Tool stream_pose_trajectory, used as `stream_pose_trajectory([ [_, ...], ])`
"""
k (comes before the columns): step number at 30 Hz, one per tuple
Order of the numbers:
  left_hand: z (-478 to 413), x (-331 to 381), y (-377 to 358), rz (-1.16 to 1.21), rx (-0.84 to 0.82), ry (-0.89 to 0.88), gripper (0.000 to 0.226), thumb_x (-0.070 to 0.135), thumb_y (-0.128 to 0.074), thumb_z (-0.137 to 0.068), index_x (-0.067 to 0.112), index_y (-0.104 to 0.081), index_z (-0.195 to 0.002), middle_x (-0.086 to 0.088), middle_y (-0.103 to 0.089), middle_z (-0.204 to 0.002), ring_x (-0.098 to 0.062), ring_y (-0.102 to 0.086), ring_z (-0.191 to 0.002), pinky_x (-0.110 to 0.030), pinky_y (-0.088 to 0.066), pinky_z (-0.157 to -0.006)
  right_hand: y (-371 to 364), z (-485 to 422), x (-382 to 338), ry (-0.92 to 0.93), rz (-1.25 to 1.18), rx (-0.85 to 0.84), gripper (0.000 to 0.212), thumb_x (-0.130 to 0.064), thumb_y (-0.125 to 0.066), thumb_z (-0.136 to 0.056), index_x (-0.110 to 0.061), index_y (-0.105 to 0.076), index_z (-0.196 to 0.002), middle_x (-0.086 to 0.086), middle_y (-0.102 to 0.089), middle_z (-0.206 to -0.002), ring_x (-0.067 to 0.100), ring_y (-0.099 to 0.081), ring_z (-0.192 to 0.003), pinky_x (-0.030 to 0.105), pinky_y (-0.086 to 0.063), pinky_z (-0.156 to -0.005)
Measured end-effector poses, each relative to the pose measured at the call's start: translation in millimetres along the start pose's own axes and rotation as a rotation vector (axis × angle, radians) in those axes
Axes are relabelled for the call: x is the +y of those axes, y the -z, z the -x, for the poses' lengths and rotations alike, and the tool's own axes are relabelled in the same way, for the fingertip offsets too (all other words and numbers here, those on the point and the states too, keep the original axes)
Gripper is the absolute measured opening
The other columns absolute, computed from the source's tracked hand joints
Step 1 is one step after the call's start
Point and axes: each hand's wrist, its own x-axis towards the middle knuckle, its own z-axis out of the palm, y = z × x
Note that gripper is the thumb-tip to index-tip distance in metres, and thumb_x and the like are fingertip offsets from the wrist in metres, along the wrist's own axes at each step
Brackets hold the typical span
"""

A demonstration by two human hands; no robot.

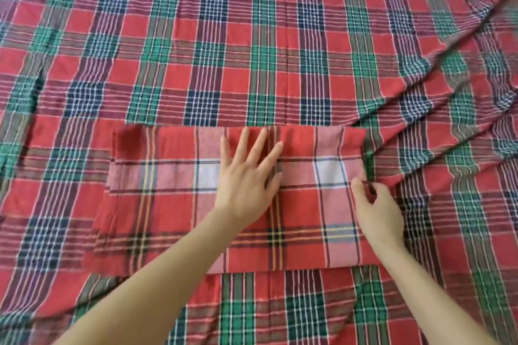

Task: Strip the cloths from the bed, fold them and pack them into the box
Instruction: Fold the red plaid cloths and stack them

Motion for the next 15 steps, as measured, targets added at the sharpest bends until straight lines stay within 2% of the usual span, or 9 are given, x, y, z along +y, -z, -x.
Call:
stream_pose_trajectory([
  [2, -16, 13, -13, -0.017, -0.1, 0.036, 0.058, 0.054, -0.016, -0.094, 0.034, -0.023, -0.148, -0.001, -0.012, -0.159, -0.031, -0.001, -0.146, -0.064, 0.0, -0.112, 14, 5, -1, -0.065, -0.213, -0.177, 0.044, -0.051, -0.055, -0.088, -0.018, -0.056, -0.117, -0.007, -0.061, -0.097, 0.021, -0.06, -0.098, 0.033, -0.041, -0.077],
  [3, -22, 16, -20, -0.038, -0.122, 0.063, 0.059, 0.055, -0.012, -0.095, 0.034, -0.016, -0.149, 0.0, -0.006, -0.159, -0.03, 0.004, -0.146, -0.064, 0.005, -0.111, 25, 6, -7, -0.106, -0.324, -0.296, 0.045, -0.05, -0.066, -0.08, -0.022, -0.059, -0.114, -0.01, -0.064, -0.098, 0.014, -0.061, -0.095, 0.03, -0.041, -0.078],
  [5, -26, 17, -27, -0.08, -0.13, 0.097, 0.058, 0.055, -0.009, -0.095, 0.035, -0.009, -0.15, 0.001, -0.001, -0.16, -0.03, 0.009, -0.146, -0.065, 0.011, -0.109, 46, 8, -18, -0.154, -0.471, -0.499, 0.068, -0.054, -0.085, -0.049, -0.031, -0.062, -0.108, -0.011, -0.072, -0.097, 0.007, -0.068, -0.087, 0.026, -0.046, -0.073],
  [6, -26, 17, -26, -0.077, -0.128, 0.097, 0.058, 0.055, -0.008, -0.095, 0.035, -0.008, -0.15, 0.001, 0.0, -0.16, -0.03, 0.01, -0.146, -0.064, 0.012, -0.109, 54, 12, -24, -0.143, -0.504, -0.571, 0.073, -0.046, -0.088, -0.045, -0.032, -0.061, -0.111, -0.011, -0.073, -0.096, 0.007, -0.07, -0.085, 0.025, -0.049, -0.07],
  [8, -24, 12, -21, -0.011, -0.126, 0.069, 0.059, 0.054, -0.005, -0.094, 0.035, -0.012, -0.149, 0.002, -0.002, -0.159, -0.028, 0.009, -0.146, -0.061, 0.011, -0.111, 64, 26, -43, -0.056, -0.533, -0.649, 0.068, -0.014, -0.081, -0.064, -0.033, -0.053, -0.123, -0.015, -0.072, -0.097, 0.004, -0.069, -0.087, 0.022, -0.052, -0.067],
  [10, -17, 6, -12, 0.175, -0.08, 0.06, 0.057, 0.049, -0.013, -0.095, 0.031, -0.029, -0.146, 0.001, -0.014, -0.158, -0.026, -0.004, -0.147, -0.055, 0.002, -0.116, 69, 46, -65, 0.06, -0.489, -0.656, 0.08, 0.003, -0.072, -0.074, -0.044, -0.041, -0.131, -0.022, -0.07, -0.099, 0.001, -0.067, -0.09, 0.022, -0.052, -0.073],
  [12, -2, -3, 4, 0.469, 0.004, 0.153, 0.043, 0.034, -0.035, -0.098, 0.023, -0.05, -0.137, 0.0, -0.033, -0.151, -0.024, -0.027, -0.142, -0.045, -0.019, -0.117, 65, 72, -92, 0.186, -0.407, -0.655, 0.09, 0.002, -0.068, -0.078, -0.058, -0.028, -0.131, -0.017, -0.069, -0.095, 0.008, -0.068, -0.085, 0.027, -0.055, -0.073],
  [14, 17, -15, 23, 0.735, 0.056, 0.392, 0.029, 0.021, -0.049, -0.095, 0.02, -0.064, -0.121, 0.004, -0.052, -0.137, -0.018, -0.051, -0.123, -0.033, -0.041, -0.101, 46, 95, -116, 0.275, -0.254, -0.647, 0.098, -0.005, -0.065, -0.079, -0.065, -0.009, -0.134, -0.002, -0.066, -0.083, 0.015, -0.066, -0.069, 0.025, -0.055, -0.061],
  [15, 26, -23, 32, 0.876, 0.067, 0.535, 0.024, 0.018, -0.051, -0.095, 0.021, -0.067, -0.112, 0.006, -0.062, -0.125, -0.016, -0.059, -0.111, -0.029, -0.047, -0.09, 32, 103, -127, 0.317, -0.165, -0.624, 0.102, -0.009, -0.063, -0.08, -0.063, 0.003, -0.137, -0.001, -0.064, -0.079, 0.016, -0.064, -0.065, 0.025, -0.053, -0.057],
])
